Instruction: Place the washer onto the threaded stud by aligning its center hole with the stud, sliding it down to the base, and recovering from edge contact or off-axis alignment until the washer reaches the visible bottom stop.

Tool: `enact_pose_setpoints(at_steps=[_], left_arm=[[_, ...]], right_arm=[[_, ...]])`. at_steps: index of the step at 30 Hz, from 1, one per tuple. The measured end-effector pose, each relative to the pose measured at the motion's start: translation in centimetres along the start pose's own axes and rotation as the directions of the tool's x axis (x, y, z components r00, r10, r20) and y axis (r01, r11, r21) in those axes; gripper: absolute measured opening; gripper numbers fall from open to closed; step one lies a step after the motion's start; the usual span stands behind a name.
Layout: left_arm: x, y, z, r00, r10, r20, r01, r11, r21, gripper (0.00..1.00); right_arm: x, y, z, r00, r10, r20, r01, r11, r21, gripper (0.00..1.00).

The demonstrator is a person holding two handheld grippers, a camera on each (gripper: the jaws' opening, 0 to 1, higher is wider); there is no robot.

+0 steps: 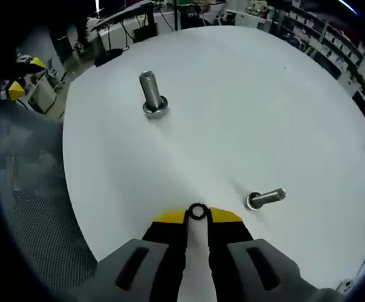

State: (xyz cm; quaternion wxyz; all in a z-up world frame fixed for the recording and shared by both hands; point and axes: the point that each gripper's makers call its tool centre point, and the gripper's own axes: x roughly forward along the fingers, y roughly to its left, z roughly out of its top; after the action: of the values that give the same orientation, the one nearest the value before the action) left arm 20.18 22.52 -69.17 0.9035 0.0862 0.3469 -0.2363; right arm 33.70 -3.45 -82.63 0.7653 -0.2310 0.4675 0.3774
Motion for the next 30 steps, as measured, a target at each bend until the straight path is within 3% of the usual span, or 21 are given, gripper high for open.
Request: enact_pose_setpoints(at_steps=[9, 16, 23, 30], left_arm=[[0.0, -0.2, 0.3, 1.000, -0.011, 0.012, 0.011, 1.000, 0.012, 0.34], [0.0, -0.1, 0.6, 1.000, -0.010, 0.025, 0.009, 1.000, 0.008, 0.34], [0.0, -0.2, 0.5, 1.000, -0.015, 0.020, 0.015, 1.000, 0.005, 0.34], [0.1, -0.3, 0.2, 1.000, -0.022, 0.003, 0.022, 1.000, 0.009, 0.34]], right_arm=[[-2.0, -0.5, 0.4, 0.998, -0.009, 0.055, 0.008, 0.999, 0.033, 0.14], [-5.0, -2.4, 1.4, 0.988, -0.057, 0.146, 0.047, 0.996, 0.077, 0.14], [-5.5, -3.9, 1.5, 0.983, -0.081, 0.164, 0.065, 0.993, 0.103, 0.14], [-6.1, -5.0, 3.6, 0.968, -0.134, 0.213, 0.125, 0.991, 0.058, 0.14]])
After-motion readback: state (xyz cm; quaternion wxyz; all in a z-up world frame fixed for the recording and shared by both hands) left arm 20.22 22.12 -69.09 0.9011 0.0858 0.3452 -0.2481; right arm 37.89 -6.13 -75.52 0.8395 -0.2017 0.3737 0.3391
